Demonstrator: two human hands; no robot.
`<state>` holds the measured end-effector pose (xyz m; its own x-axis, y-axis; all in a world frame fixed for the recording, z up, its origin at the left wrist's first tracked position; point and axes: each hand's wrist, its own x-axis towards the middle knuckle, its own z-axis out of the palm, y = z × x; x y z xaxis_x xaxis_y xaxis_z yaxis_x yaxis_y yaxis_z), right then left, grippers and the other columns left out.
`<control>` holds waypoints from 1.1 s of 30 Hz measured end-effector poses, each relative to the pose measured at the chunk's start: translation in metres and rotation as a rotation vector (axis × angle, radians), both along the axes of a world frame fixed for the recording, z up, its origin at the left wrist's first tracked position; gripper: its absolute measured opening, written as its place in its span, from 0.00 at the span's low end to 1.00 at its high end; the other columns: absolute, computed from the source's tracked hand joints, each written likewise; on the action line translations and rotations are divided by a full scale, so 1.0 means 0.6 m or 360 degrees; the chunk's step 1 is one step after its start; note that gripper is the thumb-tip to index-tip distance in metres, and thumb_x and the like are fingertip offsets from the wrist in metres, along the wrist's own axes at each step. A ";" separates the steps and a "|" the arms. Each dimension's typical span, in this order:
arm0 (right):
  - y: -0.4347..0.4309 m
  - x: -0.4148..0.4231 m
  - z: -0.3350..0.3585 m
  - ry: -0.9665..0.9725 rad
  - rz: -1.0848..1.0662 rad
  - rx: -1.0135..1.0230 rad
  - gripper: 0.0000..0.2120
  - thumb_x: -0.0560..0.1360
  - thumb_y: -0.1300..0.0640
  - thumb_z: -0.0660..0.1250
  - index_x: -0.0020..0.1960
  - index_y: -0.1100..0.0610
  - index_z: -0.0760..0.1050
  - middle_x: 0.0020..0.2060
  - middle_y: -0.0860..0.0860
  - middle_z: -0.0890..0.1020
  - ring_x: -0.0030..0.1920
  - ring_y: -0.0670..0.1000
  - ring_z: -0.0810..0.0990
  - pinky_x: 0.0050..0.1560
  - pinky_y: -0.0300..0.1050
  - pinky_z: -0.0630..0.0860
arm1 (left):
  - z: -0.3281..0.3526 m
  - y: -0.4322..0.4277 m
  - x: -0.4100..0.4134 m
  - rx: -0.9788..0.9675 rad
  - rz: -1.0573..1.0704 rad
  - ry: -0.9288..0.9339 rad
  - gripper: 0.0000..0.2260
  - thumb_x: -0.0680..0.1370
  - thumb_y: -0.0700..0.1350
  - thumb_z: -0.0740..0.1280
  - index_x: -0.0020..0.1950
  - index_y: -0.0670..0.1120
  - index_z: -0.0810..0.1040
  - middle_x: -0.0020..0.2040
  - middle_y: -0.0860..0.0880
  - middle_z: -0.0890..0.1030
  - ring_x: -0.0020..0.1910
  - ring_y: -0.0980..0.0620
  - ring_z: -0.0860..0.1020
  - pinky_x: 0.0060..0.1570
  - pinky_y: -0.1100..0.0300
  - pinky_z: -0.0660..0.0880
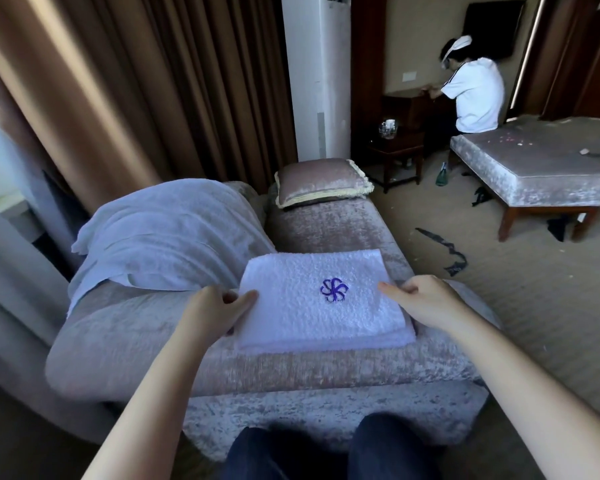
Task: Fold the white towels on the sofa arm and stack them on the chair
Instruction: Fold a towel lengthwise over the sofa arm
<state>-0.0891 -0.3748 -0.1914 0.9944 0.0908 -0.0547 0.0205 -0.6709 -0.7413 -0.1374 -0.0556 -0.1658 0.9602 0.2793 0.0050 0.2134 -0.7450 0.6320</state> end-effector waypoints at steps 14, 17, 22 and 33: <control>-0.082 -0.091 0.003 -0.0210 -0.0299 0.0516 0.15 0.73 0.54 0.72 0.55 0.63 0.76 0.52 0.68 0.78 0.45 0.62 0.79 0.44 0.50 0.72 | 0.012 -0.074 -0.054 -0.1010 -0.0492 0.0195 0.09 0.78 0.44 0.69 0.57 0.45 0.81 0.52 0.48 0.85 0.50 0.51 0.83 0.42 0.62 0.78; -0.139 -0.128 0.016 -0.0263 -0.0410 0.0484 0.19 0.73 0.55 0.72 0.55 0.69 0.75 0.52 0.70 0.77 0.50 0.68 0.78 0.43 0.49 0.71 | 0.016 -0.127 -0.051 -0.1126 -0.0555 0.0218 0.10 0.77 0.45 0.70 0.58 0.45 0.81 0.53 0.47 0.85 0.48 0.51 0.83 0.43 0.60 0.77; -0.229 -0.212 0.039 -0.0311 -0.0657 0.0464 0.13 0.72 0.53 0.72 0.51 0.61 0.78 0.40 0.61 0.78 0.42 0.54 0.75 0.43 0.48 0.70 | 0.015 -0.232 -0.052 -0.1215 -0.0797 0.0296 0.16 0.71 0.44 0.75 0.58 0.44 0.80 0.51 0.48 0.85 0.50 0.50 0.83 0.47 0.56 0.78; -0.375 -0.427 0.031 -0.0447 -0.1229 0.0439 0.28 0.68 0.44 0.71 0.52 0.70 0.75 0.49 0.68 0.79 0.52 0.67 0.78 0.43 0.44 0.64 | 0.006 -0.464 -0.089 -0.1223 -0.1318 0.0396 0.15 0.74 0.45 0.74 0.57 0.42 0.80 0.53 0.45 0.84 0.50 0.48 0.84 0.45 0.53 0.80</control>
<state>-0.3450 -0.5997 -0.1726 0.7567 -0.6414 0.1265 -0.1602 -0.3694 -0.9154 -0.1909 -0.3338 -0.1623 0.8010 -0.5888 -0.1081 0.0216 -0.1520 0.9881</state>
